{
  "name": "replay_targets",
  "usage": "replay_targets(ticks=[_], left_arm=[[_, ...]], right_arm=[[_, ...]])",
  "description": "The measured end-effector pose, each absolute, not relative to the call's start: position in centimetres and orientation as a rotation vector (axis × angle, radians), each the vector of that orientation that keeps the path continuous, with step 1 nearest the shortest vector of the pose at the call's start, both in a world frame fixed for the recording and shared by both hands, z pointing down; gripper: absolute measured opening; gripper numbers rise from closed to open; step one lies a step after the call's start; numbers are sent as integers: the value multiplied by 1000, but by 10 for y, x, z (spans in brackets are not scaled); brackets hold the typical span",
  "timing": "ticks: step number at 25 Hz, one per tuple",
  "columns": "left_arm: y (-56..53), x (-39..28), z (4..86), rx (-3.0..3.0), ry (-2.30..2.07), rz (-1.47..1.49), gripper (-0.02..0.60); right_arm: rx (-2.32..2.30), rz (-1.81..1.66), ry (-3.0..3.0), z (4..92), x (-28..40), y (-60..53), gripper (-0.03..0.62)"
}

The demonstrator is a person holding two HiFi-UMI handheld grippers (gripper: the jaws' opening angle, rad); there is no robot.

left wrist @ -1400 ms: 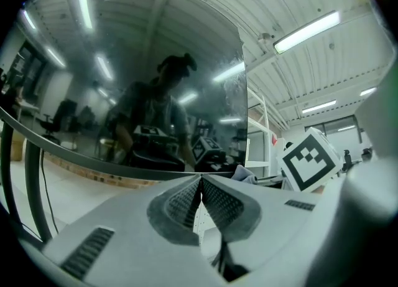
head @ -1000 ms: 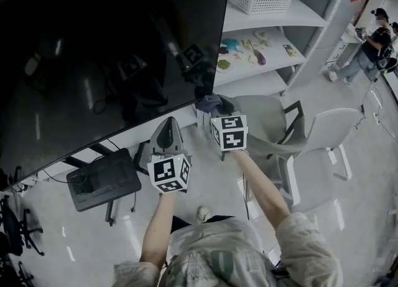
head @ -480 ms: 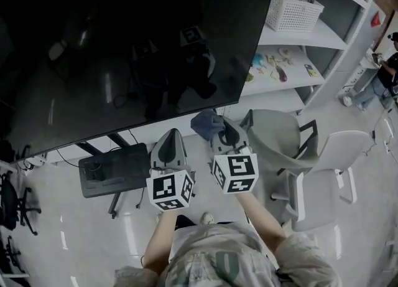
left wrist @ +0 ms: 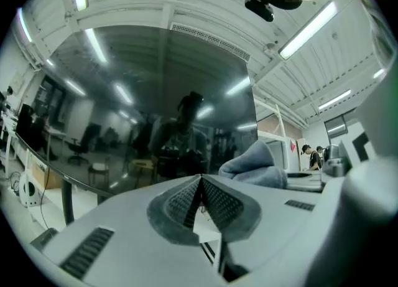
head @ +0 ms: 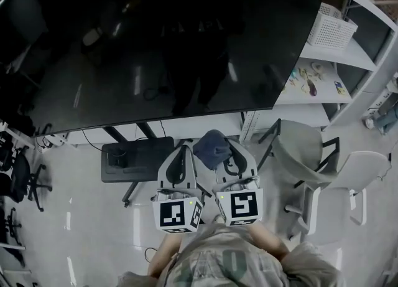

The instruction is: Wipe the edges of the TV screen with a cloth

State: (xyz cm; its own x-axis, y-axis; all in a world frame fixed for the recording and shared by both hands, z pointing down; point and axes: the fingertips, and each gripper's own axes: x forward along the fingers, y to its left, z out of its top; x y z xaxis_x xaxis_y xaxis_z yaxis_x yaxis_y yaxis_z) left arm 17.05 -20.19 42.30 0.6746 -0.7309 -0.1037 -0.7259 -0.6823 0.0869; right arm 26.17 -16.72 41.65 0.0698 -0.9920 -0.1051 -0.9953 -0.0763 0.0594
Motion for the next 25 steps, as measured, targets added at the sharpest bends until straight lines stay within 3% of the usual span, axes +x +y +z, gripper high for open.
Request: replay_targets(ticks=[25], left_arm=[[-181, 163, 416, 2894, -1212, -273, 14]], right_arm=[[-2317, 162, 2115, 421, 271, -138, 63]])
